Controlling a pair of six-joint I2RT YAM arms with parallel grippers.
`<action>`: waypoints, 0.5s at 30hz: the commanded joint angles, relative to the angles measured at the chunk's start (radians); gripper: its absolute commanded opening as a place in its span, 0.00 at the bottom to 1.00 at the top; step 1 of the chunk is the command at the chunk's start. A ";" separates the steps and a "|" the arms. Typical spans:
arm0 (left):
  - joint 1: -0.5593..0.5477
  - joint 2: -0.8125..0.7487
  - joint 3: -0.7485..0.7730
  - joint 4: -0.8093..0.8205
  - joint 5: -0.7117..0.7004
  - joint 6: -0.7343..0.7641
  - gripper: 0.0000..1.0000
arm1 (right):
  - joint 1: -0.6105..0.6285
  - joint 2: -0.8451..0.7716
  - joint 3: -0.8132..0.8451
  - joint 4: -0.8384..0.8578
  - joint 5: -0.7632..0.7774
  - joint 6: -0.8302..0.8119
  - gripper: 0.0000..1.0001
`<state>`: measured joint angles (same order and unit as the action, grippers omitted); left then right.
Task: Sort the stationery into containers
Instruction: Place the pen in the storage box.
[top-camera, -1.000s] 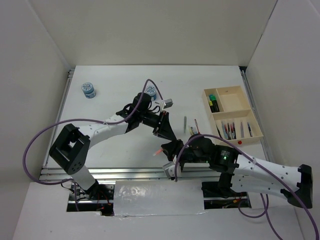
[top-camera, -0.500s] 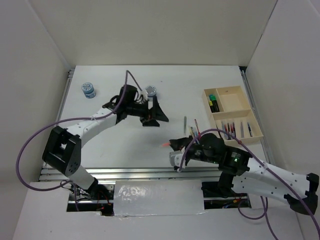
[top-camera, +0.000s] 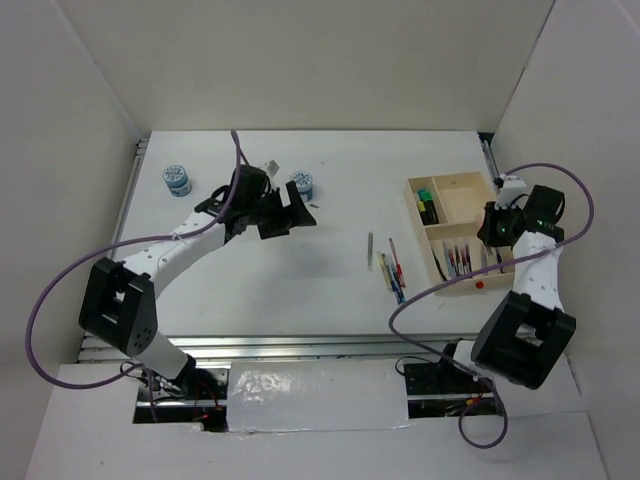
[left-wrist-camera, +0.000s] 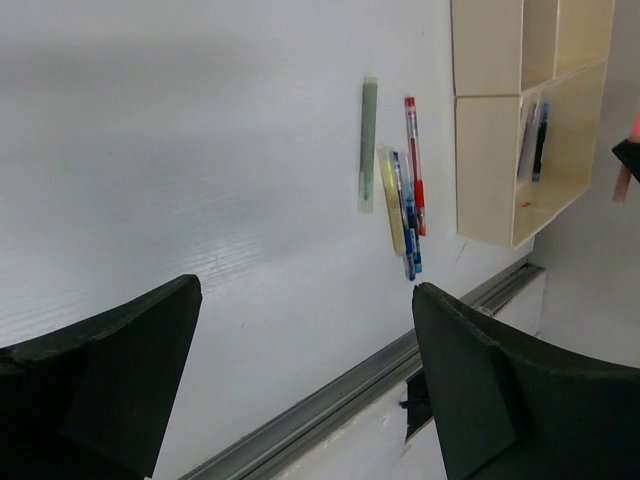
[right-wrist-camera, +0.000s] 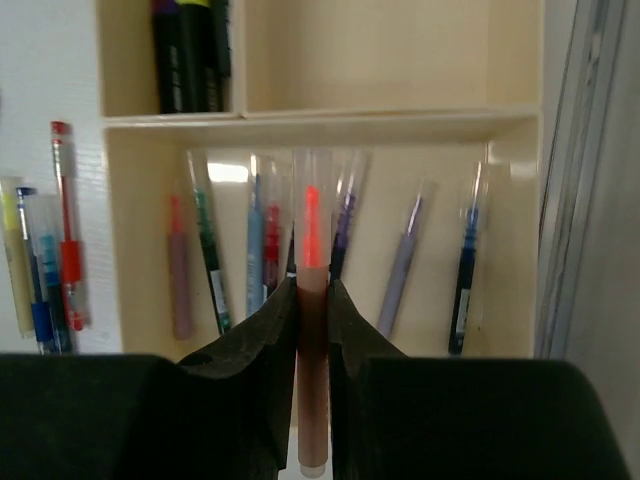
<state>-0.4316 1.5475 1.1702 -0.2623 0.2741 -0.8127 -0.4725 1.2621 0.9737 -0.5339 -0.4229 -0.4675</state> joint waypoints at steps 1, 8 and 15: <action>-0.018 0.008 0.029 0.044 -0.032 0.027 0.99 | -0.069 0.084 0.085 -0.084 -0.102 0.007 0.00; -0.035 0.045 0.060 0.037 -0.029 0.032 0.99 | -0.086 0.220 0.117 -0.046 -0.054 -0.020 0.00; -0.076 0.060 0.078 0.029 -0.107 0.073 0.99 | -0.087 0.333 0.115 0.000 -0.005 0.010 0.00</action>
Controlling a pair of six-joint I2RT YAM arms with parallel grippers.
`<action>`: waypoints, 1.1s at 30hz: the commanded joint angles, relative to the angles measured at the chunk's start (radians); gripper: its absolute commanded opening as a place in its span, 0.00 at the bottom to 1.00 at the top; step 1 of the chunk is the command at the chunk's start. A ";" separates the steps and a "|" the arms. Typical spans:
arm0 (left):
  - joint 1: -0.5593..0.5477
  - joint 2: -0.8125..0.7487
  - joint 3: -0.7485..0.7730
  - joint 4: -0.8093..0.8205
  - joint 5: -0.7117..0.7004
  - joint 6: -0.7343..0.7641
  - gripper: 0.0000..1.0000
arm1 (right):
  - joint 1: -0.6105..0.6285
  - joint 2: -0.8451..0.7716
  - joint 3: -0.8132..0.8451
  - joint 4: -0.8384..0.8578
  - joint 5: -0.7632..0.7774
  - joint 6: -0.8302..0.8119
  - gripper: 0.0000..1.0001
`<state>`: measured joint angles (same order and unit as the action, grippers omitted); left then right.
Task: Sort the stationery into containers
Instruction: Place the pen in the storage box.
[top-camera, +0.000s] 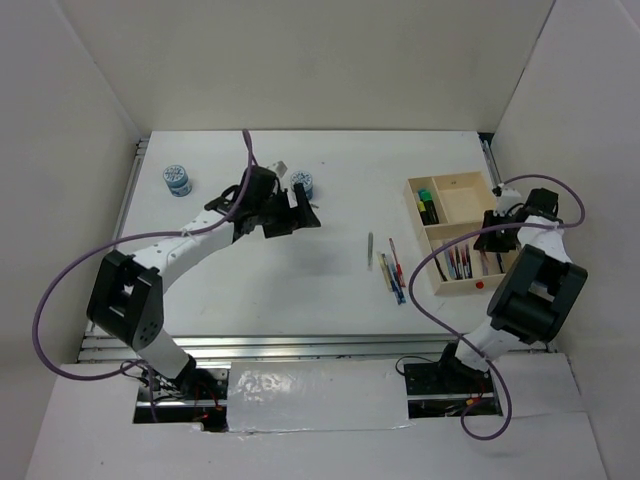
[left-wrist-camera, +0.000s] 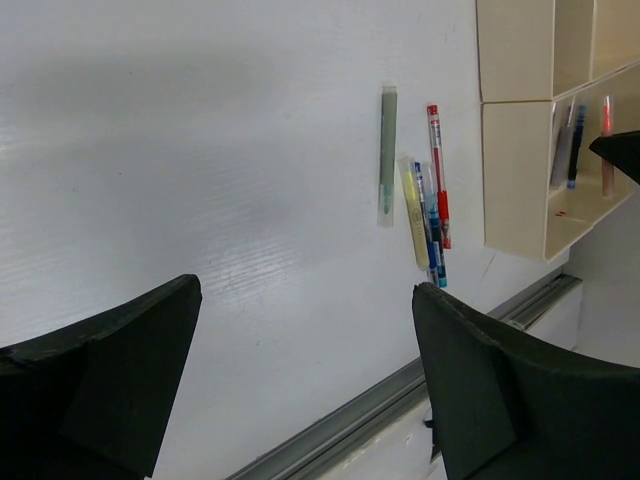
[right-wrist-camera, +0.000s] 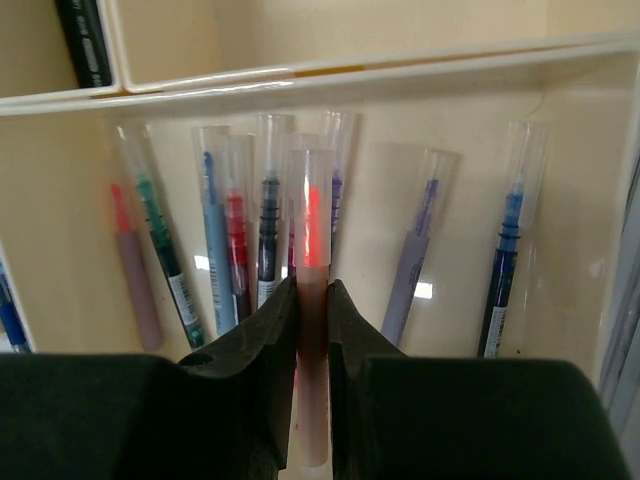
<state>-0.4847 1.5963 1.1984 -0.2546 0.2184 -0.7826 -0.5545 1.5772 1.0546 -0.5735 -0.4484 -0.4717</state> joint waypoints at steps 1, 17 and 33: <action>-0.028 0.013 0.056 0.017 -0.060 0.052 0.99 | -0.005 0.024 0.025 0.049 0.023 0.021 0.00; -0.169 0.140 0.184 -0.015 -0.338 0.146 0.96 | 0.011 0.109 0.021 0.139 0.099 0.114 0.28; -0.336 0.359 0.372 -0.012 -0.508 0.166 0.76 | 0.008 -0.042 0.044 0.080 0.007 0.142 0.46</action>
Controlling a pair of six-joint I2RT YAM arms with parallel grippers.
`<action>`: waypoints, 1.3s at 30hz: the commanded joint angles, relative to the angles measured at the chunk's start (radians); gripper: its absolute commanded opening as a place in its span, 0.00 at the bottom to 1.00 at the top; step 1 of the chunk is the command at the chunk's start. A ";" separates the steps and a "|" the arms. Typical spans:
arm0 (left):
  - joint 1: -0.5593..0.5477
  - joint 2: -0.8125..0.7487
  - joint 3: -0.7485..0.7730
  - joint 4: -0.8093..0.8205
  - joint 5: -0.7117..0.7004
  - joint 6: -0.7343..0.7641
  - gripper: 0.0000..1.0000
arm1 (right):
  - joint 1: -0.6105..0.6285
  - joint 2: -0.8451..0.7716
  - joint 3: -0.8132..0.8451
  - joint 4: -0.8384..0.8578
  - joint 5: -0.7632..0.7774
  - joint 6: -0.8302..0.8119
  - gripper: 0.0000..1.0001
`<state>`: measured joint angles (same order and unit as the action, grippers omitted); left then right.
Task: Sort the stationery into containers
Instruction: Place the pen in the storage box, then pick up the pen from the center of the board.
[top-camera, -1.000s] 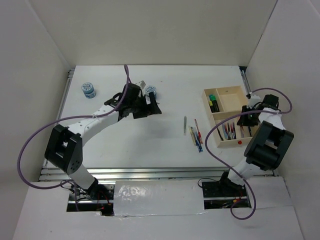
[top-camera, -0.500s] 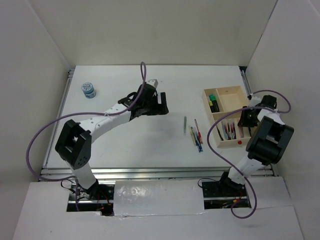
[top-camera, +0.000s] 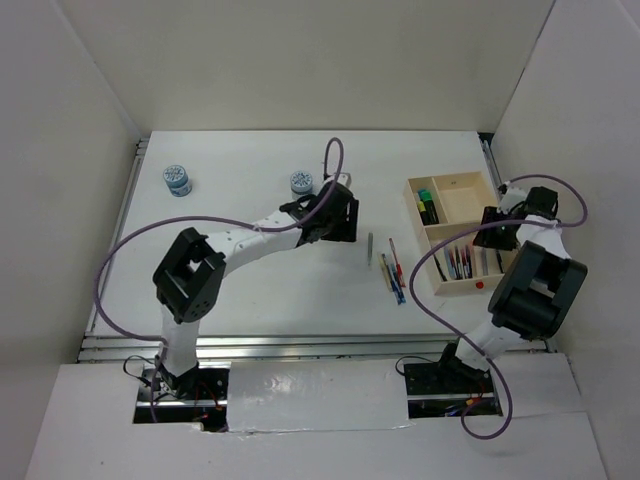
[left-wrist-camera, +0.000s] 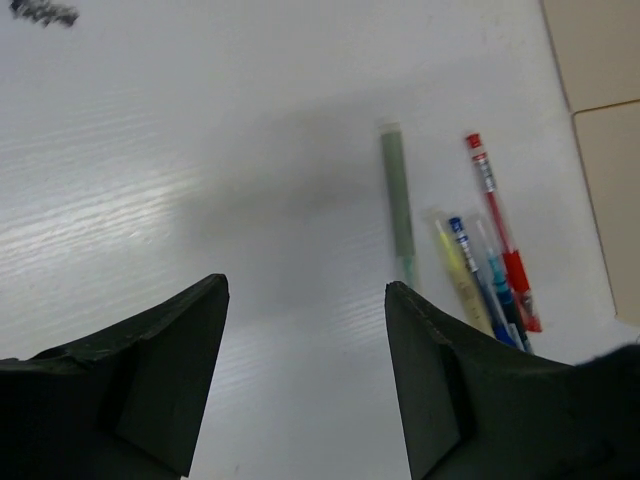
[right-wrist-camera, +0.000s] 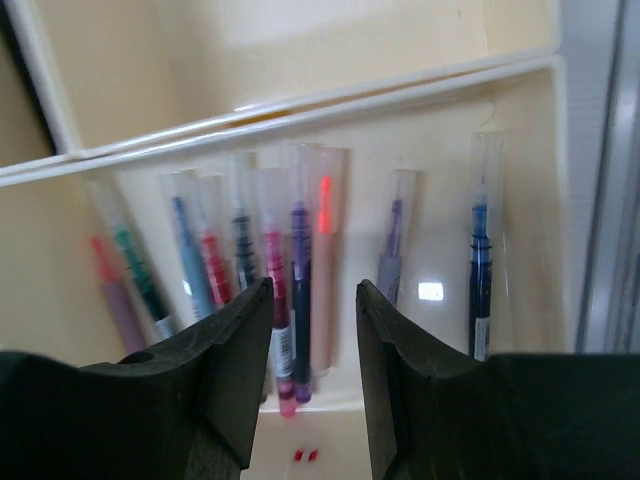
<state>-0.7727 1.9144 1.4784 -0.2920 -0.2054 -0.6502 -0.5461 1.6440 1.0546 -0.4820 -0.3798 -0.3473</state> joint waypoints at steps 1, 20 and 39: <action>-0.059 0.076 0.111 0.022 -0.095 0.035 0.76 | 0.005 -0.149 0.048 -0.020 -0.074 0.018 0.46; -0.137 0.437 0.465 -0.032 -0.224 0.035 0.67 | 0.023 -0.566 0.010 -0.153 -0.268 -0.058 0.48; -0.123 0.543 0.494 -0.122 -0.330 -0.034 0.27 | 0.025 -0.653 0.030 -0.210 -0.375 -0.131 0.47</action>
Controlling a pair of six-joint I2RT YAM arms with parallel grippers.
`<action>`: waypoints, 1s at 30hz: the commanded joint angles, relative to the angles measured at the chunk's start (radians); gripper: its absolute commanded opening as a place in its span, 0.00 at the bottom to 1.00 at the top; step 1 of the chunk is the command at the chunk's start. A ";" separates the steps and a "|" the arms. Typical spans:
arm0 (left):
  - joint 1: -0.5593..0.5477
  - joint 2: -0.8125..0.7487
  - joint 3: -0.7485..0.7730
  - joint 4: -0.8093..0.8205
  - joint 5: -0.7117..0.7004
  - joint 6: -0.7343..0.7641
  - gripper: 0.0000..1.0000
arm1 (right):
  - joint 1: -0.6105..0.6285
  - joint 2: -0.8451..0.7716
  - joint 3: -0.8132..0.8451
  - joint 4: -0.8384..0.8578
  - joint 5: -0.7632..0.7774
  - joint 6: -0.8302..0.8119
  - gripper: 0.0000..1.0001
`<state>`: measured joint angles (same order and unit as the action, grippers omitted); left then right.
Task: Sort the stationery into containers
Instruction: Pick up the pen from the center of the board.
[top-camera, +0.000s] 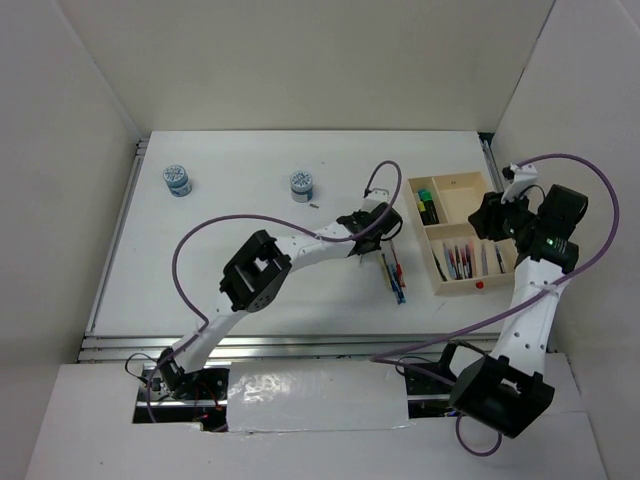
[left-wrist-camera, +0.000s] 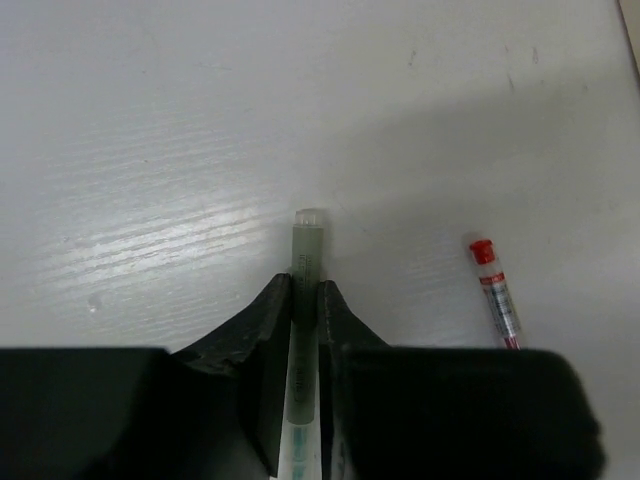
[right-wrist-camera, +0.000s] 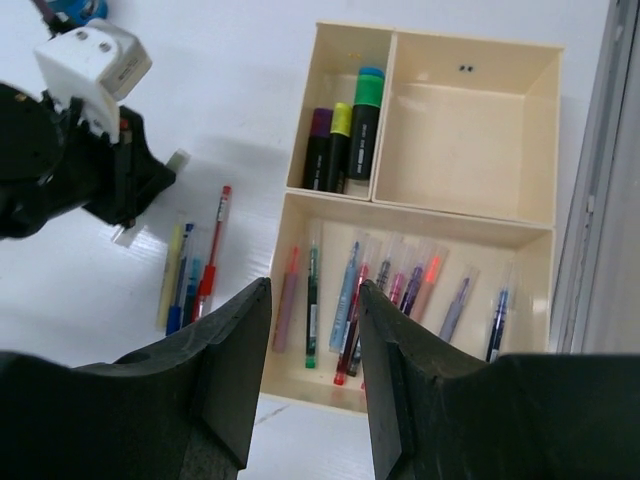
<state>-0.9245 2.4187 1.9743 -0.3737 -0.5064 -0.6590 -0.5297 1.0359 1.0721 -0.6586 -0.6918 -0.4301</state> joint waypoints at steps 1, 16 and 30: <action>0.038 0.028 -0.005 -0.044 -0.026 -0.036 0.23 | 0.007 -0.056 0.006 -0.036 -0.075 -0.062 0.47; 0.384 -0.642 -0.553 0.283 1.200 -0.424 0.00 | 0.316 -0.483 -0.179 -0.256 -0.284 -0.821 0.62; 0.271 -0.750 -0.830 0.763 1.485 -0.786 0.00 | 1.034 -0.447 -0.235 0.077 -0.013 -0.946 0.60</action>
<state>-0.6357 1.6699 1.1145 0.2379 0.8902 -1.3659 0.3973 0.5369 0.7914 -0.6865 -0.8097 -1.3411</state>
